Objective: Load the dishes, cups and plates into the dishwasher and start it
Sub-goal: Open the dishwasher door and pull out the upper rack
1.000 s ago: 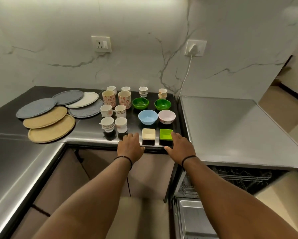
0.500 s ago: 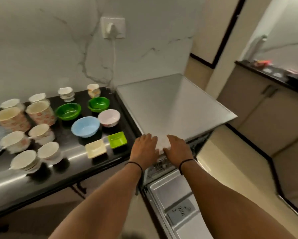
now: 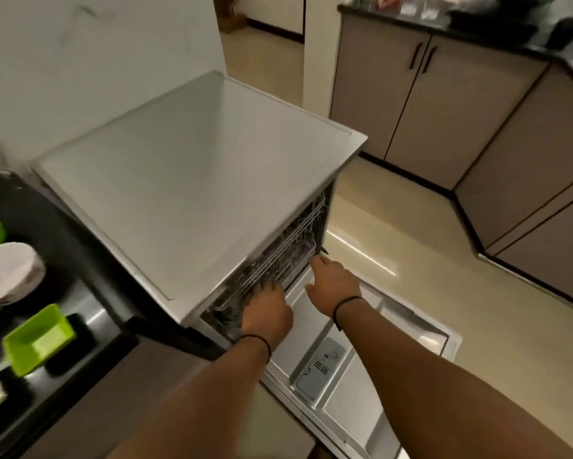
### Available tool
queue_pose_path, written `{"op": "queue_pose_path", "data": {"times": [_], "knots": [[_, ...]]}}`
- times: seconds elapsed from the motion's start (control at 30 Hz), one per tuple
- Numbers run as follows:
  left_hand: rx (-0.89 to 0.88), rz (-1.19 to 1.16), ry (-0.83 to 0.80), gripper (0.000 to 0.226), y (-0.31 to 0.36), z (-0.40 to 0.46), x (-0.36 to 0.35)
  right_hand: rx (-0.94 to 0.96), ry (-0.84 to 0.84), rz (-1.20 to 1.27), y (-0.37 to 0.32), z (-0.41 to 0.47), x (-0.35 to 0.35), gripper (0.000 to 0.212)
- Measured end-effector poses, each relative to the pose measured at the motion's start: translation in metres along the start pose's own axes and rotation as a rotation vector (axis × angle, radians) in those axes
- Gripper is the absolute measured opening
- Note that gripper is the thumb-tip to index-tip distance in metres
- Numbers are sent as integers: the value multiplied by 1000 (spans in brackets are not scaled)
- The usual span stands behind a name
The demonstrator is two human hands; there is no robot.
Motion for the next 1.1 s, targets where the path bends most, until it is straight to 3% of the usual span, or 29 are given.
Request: {"op": "queue_pose_path", "data": {"times": [0.17,0.23,0.33,0.43,0.6,0.73,0.93,1.0,1.1], "knots": [[134,6,208,83,-31,67,-28,97,-3,-76,4,79,-50,64],[172,4,157,87,-45,92,-51,130,-18,-68,-2,105,-68,66],[228,-7,84,77,-56,119,-78,189,-34,-85,-11,135,-87,67],[239,-11,118,69,-55,127,-86,211,-74,-112,-10,150,-106,69],[164,53,96,47,-43,133,-89,228,55,-148,7,155,-102,53],[40,151,118,37,-13,120,-92,187,39,-183,26,147,-91,36],[-91,152,-43,31,58,79,-120,52,-30,-278,91,101,-90,22],[-121,183,-86,23,86,64,-130,50,-40,-292,118,81,-89,22],[-149,190,-159,28,115,50,-136,86,-42,-300,143,57,-88,20]]}}
Point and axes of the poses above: each hand's wrist, its own z-axis towards the middle knuckle, its own x-axis out of the back of the hand, y = z × x, the point moved 7 cm from there along z, towards the middle knuckle, and after that the axes turned 1 degree about x, right-handed, at the moved point
